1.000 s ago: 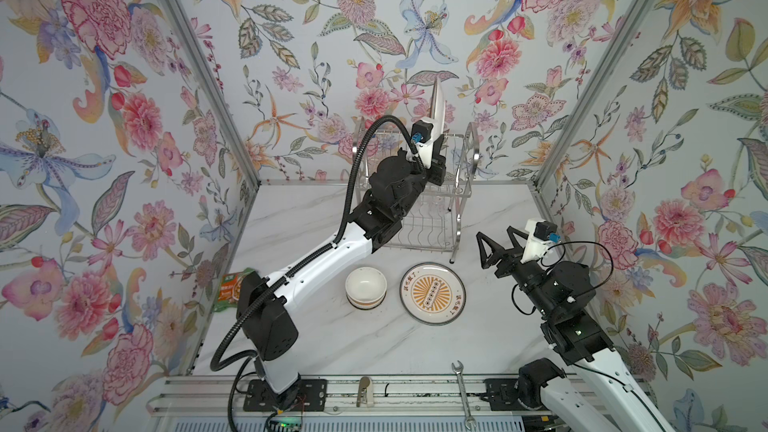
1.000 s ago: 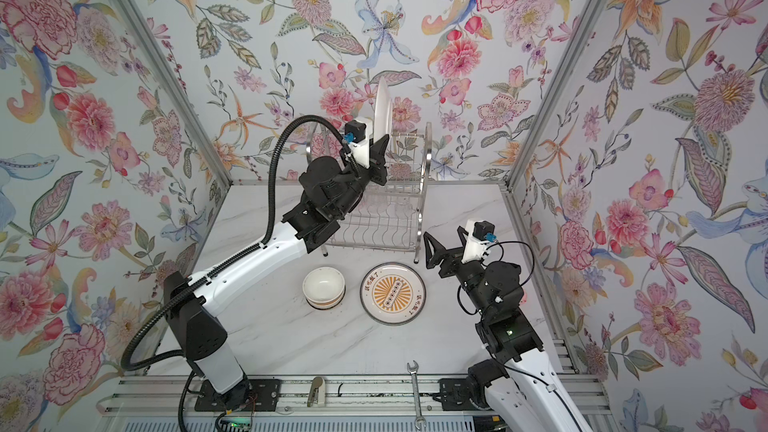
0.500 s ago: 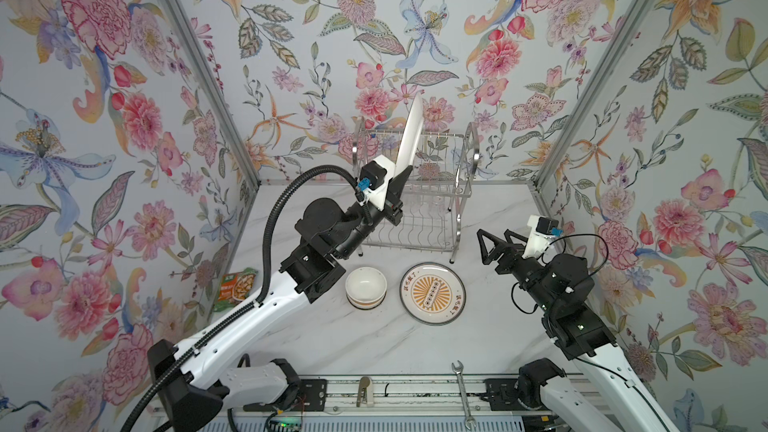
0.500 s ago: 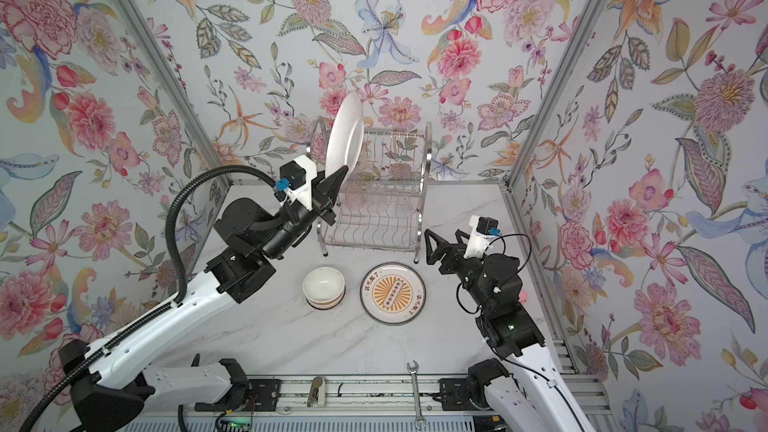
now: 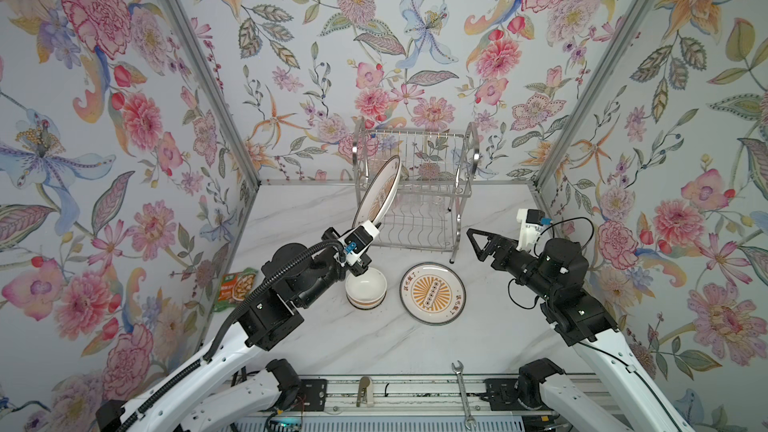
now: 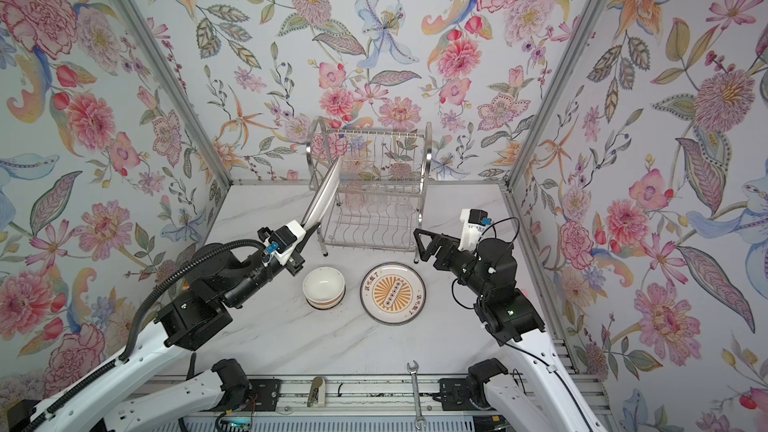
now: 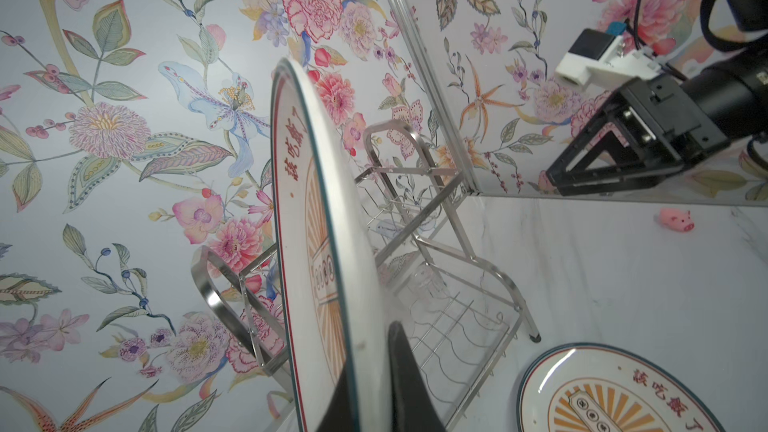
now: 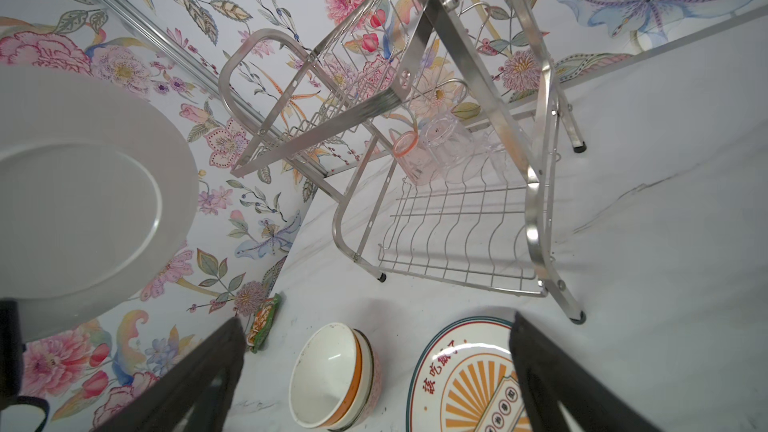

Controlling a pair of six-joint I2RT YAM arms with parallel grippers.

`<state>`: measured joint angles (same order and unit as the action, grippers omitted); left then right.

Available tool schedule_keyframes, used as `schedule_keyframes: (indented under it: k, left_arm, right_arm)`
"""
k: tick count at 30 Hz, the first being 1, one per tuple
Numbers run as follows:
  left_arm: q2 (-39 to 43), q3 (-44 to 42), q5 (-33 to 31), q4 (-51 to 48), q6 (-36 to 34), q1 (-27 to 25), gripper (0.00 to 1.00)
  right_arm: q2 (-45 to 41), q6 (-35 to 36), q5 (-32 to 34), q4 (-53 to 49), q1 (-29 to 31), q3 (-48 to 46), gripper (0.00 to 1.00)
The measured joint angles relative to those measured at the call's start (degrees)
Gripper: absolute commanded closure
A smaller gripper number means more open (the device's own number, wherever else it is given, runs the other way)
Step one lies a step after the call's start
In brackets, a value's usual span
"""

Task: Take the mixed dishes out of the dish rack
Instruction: 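Close the left gripper on the printed plate's rim and lift it upward, then carry the printed plate toward the right gripper while the right gripper grasps its rim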

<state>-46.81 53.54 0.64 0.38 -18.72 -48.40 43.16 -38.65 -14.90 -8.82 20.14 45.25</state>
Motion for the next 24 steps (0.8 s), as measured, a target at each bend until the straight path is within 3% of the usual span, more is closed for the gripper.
schedule_keyframes:
  k: [10,17,24]
  left_arm:
    - [1.31,-7.65,-11.63,-9.88,-14.12,-9.73,1.0]
    - [-3.93,-12.26,-19.15,-9.22,-23.78,-14.4,1.0]
    - [-9.68,-13.97,-22.38,-4.04,-32.46,-16.39,1.0]
  right_arm:
    - [3.17,-3.45,-4.39,-3.74,0.02,3.21,0.02]
    - [4.52,-3.67,-5.14,-5.42,1.4,4.26,0.04]
    - [9.03,-3.65,-5.16,-6.84,3.54,4.28,0.12]
